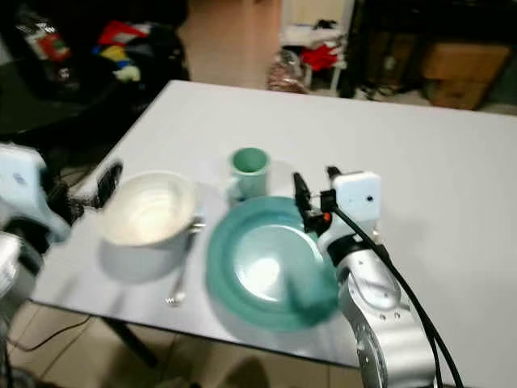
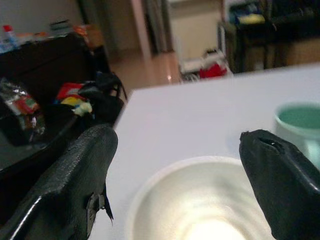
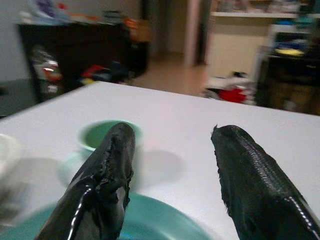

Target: Setting the table

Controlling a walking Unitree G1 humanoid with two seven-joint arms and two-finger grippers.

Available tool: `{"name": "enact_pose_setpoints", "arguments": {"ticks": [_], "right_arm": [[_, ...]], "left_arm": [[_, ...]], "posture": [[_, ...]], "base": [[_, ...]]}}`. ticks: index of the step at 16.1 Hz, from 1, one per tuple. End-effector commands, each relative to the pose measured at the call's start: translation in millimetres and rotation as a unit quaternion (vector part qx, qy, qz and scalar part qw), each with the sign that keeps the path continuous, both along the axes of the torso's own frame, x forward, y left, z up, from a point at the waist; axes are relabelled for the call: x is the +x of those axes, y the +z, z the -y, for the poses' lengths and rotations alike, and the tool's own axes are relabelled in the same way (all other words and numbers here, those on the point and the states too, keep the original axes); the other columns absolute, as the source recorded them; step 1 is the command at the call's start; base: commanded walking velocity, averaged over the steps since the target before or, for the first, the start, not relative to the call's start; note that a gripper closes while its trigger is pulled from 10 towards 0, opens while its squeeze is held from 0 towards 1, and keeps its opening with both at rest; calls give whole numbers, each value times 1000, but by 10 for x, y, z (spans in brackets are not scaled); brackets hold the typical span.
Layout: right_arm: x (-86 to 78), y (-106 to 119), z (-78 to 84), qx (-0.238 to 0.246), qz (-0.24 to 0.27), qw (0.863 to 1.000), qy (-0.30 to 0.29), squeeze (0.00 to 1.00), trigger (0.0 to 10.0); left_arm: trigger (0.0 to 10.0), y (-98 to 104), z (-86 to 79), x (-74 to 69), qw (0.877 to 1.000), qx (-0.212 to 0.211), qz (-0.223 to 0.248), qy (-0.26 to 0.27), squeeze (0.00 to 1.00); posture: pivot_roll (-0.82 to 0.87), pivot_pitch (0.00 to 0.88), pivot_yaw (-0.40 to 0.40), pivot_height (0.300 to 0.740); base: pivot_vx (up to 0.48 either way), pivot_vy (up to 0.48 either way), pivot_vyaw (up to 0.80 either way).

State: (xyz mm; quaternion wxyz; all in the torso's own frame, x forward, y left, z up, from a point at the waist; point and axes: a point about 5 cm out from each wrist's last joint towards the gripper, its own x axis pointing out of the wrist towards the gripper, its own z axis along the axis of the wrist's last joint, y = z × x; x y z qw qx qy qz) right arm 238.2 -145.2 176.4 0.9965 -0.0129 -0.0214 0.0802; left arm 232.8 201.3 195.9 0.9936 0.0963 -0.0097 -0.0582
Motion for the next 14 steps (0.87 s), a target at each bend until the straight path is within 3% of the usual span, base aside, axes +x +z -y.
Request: {"name": "enact_pose_setpoints", "arguments": {"ticks": [1, 6, 10, 14], "right_arm": [[-15, -32, -4, 0, -9, 1000, -2, 0, 10000], [-1, -81, -57, 9, -24, 999, 25, 0, 10000], [45, -102, -81, -4, -24, 999, 26, 0, 10000], [72, -88, -58, -8, -16, 1000, 20, 0, 10000]], "left_arm": [[10000, -45, 40, -36, 999, 36, 3, -7, 969], [10000, -15, 94, 8, 999, -12, 37, 26, 961], [10000, -42, 114, 34, 999, -2, 40, 22, 961], [10000, -58, 139, 81, 999, -8, 47, 16, 961]], "posture": [[57, 0, 37, 740], [61, 0, 15, 740], [64, 0, 14, 740], [47, 0, 13, 740]], "base": [[0, -266, 0], [0, -263, 0], [0, -248, 0], [0, 0, 0]]}}
